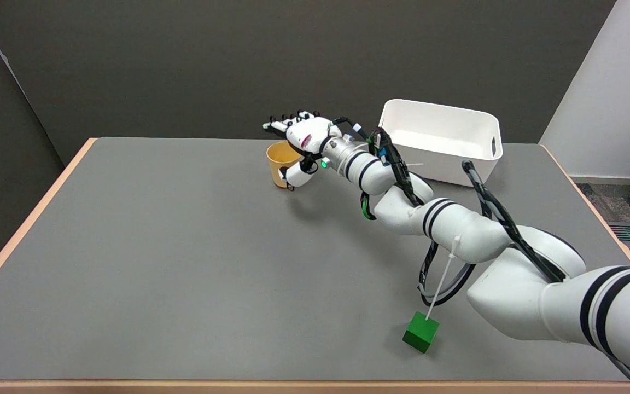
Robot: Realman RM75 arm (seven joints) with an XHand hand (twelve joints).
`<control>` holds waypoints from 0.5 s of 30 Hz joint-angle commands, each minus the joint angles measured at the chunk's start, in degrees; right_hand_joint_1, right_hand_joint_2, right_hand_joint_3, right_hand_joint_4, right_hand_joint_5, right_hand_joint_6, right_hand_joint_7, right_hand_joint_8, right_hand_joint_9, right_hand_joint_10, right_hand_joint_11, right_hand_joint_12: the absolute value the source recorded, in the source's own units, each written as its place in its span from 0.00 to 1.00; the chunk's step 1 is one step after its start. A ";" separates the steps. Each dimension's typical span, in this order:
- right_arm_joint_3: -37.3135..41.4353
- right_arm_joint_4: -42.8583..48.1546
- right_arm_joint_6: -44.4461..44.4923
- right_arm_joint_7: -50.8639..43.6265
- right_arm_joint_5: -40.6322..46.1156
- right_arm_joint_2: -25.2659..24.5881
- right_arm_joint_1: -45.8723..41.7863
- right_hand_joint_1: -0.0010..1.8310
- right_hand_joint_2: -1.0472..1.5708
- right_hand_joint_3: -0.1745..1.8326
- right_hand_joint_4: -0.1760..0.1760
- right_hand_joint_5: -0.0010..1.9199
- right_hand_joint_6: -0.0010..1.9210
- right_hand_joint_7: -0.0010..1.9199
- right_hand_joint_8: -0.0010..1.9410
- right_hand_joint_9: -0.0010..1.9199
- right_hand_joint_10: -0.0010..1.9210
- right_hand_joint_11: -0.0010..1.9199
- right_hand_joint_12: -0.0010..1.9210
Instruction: Pick up the yellow cup.
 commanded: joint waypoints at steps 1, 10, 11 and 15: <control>5.23 8.64 -0.17 0.01 -0.05 3.16 -5.09 0.39 0.67 0.57 0.70 0.04 0.16 0.10 0.14 0.10 0.31 0.03 0.57; 6.12 11.65 -1.40 0.01 -0.05 5.05 -8.09 0.37 0.67 0.60 0.76 0.09 0.25 0.10 0.15 0.10 0.32 0.04 0.54; 5.92 11.79 -1.51 0.01 -0.05 5.19 -8.14 0.37 0.67 0.60 0.81 0.12 0.31 0.10 0.16 0.10 0.32 0.04 0.54; 5.57 11.99 -1.64 0.01 -0.05 5.39 -8.54 0.38 0.68 0.59 0.95 0.17 0.46 0.12 0.16 0.11 0.31 0.04 0.54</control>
